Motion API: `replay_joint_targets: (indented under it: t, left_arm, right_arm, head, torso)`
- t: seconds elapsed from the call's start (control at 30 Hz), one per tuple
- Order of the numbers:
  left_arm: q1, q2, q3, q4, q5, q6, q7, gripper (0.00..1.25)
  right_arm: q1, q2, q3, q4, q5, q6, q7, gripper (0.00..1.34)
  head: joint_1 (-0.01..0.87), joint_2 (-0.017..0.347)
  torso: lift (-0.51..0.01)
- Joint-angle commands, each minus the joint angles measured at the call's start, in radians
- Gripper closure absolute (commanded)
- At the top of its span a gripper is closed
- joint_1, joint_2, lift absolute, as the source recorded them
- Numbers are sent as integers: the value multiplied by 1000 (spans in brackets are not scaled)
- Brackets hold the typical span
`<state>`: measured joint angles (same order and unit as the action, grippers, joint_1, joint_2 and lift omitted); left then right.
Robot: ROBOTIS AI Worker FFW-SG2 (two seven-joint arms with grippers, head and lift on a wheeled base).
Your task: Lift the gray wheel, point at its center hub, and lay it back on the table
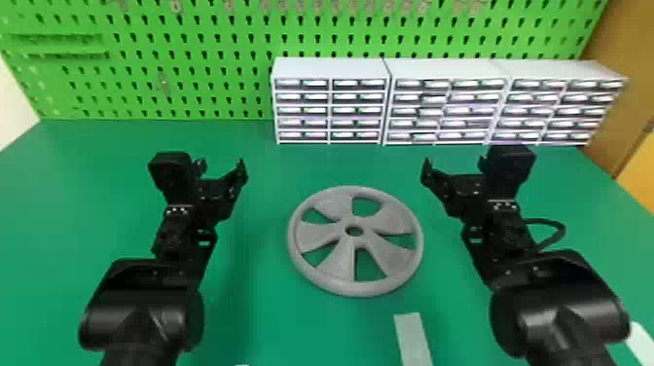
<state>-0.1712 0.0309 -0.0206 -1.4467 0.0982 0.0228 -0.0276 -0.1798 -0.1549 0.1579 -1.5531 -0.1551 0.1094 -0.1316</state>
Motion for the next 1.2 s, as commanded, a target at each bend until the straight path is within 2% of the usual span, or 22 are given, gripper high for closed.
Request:
replay_joint_targets:
  t: [0.0, 1.17]
  left_arm:
    - [-2, 0, 1, -1, 0, -1, 0, 504]
    - [-7, 0, -4, -1, -9, -1, 0, 506]
  right_arm:
    - [-1, -3, 3, 1, 0, -2, 1, 220]
    - [-9, -14, 28, 1, -21, -5, 6, 222]
  head:
    - [692, 48]
    - [692, 48]
  torso:
    - [-96]
    - [-96]
